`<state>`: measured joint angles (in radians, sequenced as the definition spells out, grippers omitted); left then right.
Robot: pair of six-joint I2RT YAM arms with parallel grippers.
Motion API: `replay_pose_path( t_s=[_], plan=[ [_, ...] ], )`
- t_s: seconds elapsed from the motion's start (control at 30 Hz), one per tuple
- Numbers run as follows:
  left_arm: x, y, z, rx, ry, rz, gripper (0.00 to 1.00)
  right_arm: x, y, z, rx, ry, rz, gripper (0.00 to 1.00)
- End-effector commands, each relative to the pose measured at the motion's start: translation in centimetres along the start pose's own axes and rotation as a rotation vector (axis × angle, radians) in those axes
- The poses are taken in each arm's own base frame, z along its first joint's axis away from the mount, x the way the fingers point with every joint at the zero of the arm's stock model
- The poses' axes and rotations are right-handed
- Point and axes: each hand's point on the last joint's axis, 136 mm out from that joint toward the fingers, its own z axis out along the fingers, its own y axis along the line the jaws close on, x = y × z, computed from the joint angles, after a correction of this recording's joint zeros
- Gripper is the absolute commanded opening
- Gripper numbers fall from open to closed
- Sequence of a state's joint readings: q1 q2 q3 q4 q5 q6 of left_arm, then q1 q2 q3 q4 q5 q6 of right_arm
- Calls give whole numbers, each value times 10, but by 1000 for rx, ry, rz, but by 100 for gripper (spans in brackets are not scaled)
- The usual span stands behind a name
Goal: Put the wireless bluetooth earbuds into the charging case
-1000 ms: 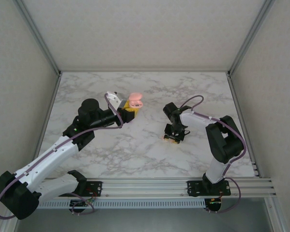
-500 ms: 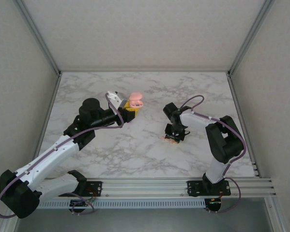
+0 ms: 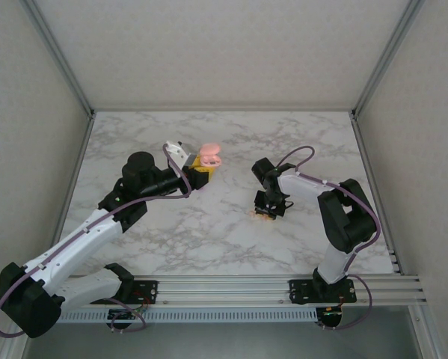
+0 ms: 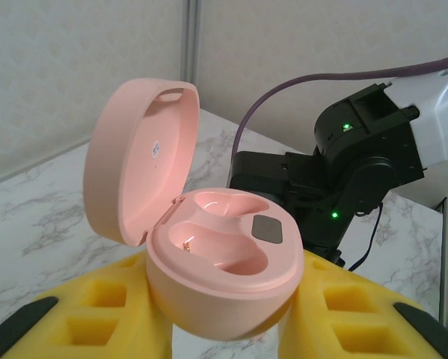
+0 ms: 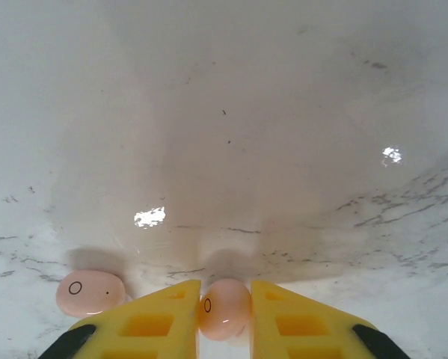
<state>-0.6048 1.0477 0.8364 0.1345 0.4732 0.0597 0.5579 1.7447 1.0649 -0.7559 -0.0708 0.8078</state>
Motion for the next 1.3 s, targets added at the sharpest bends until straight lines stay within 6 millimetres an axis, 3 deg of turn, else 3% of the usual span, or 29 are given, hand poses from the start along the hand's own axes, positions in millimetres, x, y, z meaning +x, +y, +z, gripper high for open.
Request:
replay_pose_path(
  t_s=[0.0, 0.1, 0.2, 0.4, 0.6, 0.83, 1.0, 1.27],
  plan=[
    [-18, 0, -2, 4, -44, 23, 18, -2, 1, -5, 15, -11, -29, 20],
    [-17, 0, -2, 1, -42, 23, 18, -4, 3, -15, -5, -37, -47, 19],
    [-15, 1, -1, 0, -39, 22, 18, -10, 9, -38, -54, -106, -73, 19],
    [-16, 1, -1, 0, -47, 26, 18, -24, 28, -113, -217, -315, -143, 19],
    [-17, 0, 2, 17, -61, 28, 18, -23, 46, -189, -376, -460, -217, 19],
    [-24, -12, 1, 83, -134, 80, 18, -5, 81, -273, -650, -555, -347, 19],
    [-24, -23, 0, 138, -153, 119, 17, 18, 111, -318, -870, -543, -486, 19],
    [-26, -32, 0, 185, -166, 143, 17, 48, 136, -357, -1095, -499, -649, 19]
  ],
)
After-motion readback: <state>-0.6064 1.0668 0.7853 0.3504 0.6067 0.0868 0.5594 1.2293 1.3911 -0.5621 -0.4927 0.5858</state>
